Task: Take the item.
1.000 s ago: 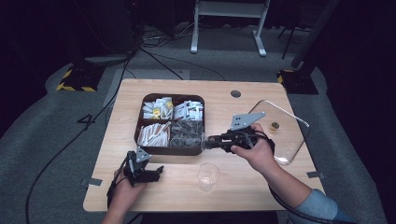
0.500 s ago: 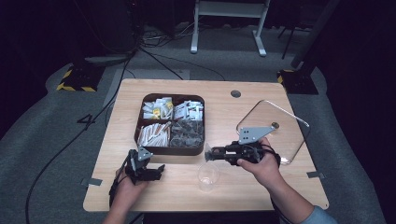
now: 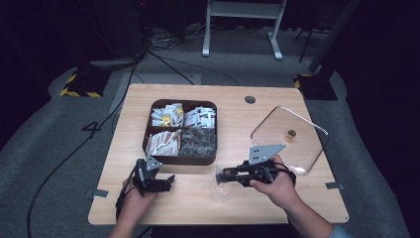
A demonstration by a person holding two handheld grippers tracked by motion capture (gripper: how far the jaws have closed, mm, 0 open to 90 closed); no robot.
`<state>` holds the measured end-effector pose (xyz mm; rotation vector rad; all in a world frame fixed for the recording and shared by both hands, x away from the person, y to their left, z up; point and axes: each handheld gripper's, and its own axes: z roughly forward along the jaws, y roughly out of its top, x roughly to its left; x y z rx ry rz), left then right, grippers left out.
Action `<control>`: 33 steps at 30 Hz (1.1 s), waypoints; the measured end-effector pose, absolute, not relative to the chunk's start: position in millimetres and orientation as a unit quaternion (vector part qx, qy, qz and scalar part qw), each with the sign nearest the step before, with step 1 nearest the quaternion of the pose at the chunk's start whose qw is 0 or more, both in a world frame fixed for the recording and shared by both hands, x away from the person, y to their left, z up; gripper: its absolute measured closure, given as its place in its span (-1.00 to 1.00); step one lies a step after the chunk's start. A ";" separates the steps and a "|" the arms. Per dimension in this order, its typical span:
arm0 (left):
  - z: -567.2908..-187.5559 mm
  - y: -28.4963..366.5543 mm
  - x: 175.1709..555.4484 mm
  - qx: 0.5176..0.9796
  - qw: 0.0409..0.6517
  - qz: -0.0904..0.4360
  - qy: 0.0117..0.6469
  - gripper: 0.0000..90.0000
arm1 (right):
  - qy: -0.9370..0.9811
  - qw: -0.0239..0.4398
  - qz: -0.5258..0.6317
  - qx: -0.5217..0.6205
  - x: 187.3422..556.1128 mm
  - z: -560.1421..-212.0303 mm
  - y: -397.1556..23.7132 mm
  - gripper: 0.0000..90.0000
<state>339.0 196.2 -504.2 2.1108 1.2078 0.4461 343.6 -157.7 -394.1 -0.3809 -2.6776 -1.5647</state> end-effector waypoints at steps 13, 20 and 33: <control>-504.1 195.8 339.6 0.807 0.327 0.171 0.461 -0.74 | -0.879 0.032 -0.460 -0.121 343.2 -417.5 -150.9 0.75; -504.1 195.9 339.6 0.807 0.327 0.172 0.460 -0.74 | -0.890 0.039 -0.437 -0.125 345.6 -428.3 -144.8 0.72; -504.1 195.8 339.6 0.807 0.327 0.171 0.460 -0.74 | -0.884 0.027 -0.452 -0.117 339.9 -420.2 -143.6 0.34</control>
